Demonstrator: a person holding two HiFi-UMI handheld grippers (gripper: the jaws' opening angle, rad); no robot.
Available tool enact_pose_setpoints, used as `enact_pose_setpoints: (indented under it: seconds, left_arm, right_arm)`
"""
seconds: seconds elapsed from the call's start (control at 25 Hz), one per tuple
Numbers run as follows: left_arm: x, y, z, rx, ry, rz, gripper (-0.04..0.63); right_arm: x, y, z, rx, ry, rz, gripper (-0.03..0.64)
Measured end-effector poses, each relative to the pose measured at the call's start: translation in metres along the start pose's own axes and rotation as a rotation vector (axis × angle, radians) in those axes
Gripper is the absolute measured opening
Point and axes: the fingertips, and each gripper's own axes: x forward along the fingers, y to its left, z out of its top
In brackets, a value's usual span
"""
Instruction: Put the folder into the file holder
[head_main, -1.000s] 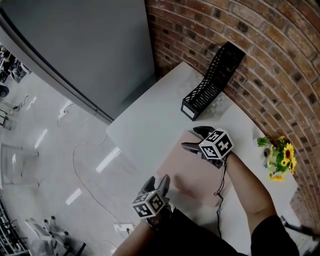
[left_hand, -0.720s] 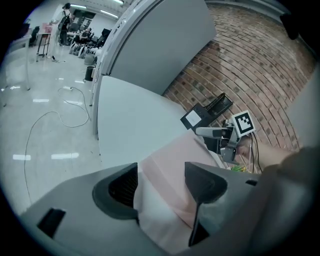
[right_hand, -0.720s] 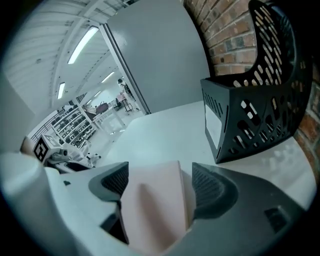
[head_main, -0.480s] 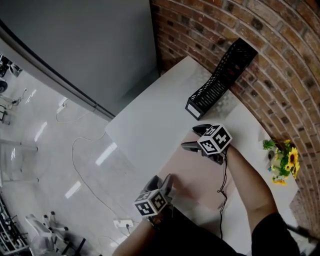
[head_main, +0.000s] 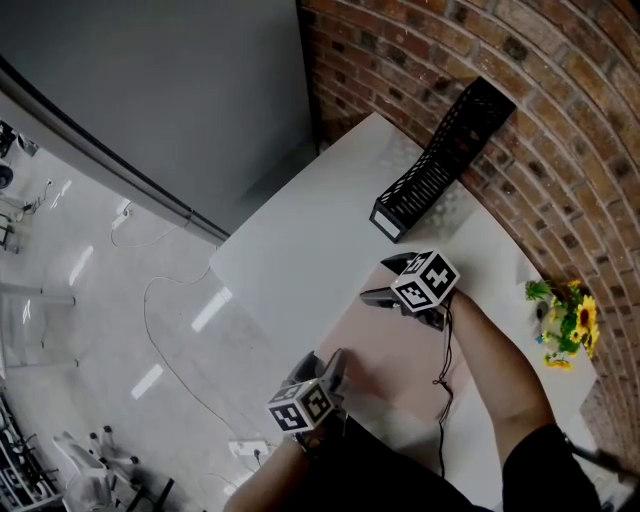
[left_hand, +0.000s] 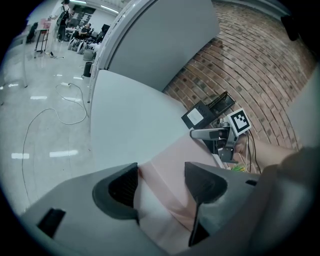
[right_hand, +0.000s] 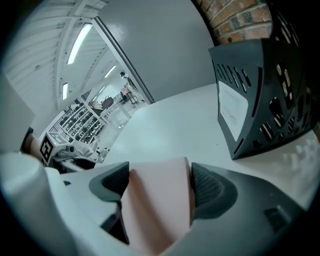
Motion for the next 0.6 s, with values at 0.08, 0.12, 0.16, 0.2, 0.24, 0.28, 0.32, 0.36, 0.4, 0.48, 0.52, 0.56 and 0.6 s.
enact_pose_setpoints:
  seconds: [0.08, 0.12, 0.16, 0.2, 0.24, 0.28, 0.32, 0.36, 0.4, 0.48, 0.52, 0.56, 0.6]
  left_arm:
    - [-0.001, -0.001, 0.002, 0.009, 0.001, -0.004, 0.281]
    - [-0.002, -0.002, 0.005, 0.017, -0.004, -0.006, 0.281]
    - [-0.003, -0.003, 0.009, 0.028, -0.013, -0.008, 0.281]
    - [-0.005, -0.005, 0.013, 0.04, -0.024, -0.009, 0.281]
    - [-0.007, -0.008, 0.018, 0.054, -0.038, -0.01, 0.281]
    - [-0.009, -0.011, 0.024, 0.07, -0.052, -0.012, 0.281]
    - [-0.012, -0.014, 0.03, 0.086, -0.069, -0.014, 0.281]
    - [-0.015, -0.018, 0.036, 0.102, -0.087, -0.016, 0.281]
    - [-0.019, -0.022, 0.042, 0.117, -0.105, -0.019, 0.281]
    - [-0.028, -0.03, 0.054, 0.151, -0.14, -0.022, 0.281]
    - [-0.032, -0.034, 0.059, 0.171, -0.156, -0.025, 0.281]
    - [-0.037, -0.039, 0.065, 0.192, -0.173, -0.029, 0.281]
    - [-0.041, -0.044, 0.07, 0.212, -0.189, -0.034, 0.281]
  right_arm:
    - [-0.003, 0.001, 0.002, -0.006, -0.012, -0.008, 0.396]
    - [-0.005, 0.002, 0.004, -0.01, -0.023, -0.015, 0.396]
    - [-0.008, 0.002, 0.008, -0.014, -0.037, -0.021, 0.396]
    - [-0.012, 0.003, 0.012, -0.018, -0.054, -0.027, 0.396]
    - [-0.017, 0.004, 0.016, -0.022, -0.072, -0.034, 0.396]
    - [-0.022, 0.006, 0.021, -0.026, -0.092, -0.04, 0.396]
    - [-0.028, 0.007, 0.026, -0.031, -0.113, -0.048, 0.396]
    - [-0.035, 0.01, 0.031, -0.038, -0.136, -0.057, 0.396]
    - [-0.042, 0.012, 0.037, -0.045, -0.16, -0.066, 0.396]
    - [-0.056, 0.019, 0.047, -0.057, -0.208, -0.081, 0.396]
    - [-0.064, 0.022, 0.053, -0.062, -0.232, -0.088, 0.396]
    - [-0.072, 0.026, 0.057, -0.067, -0.254, -0.096, 0.396]
    - [-0.081, 0.029, 0.062, -0.074, -0.274, -0.104, 0.396]
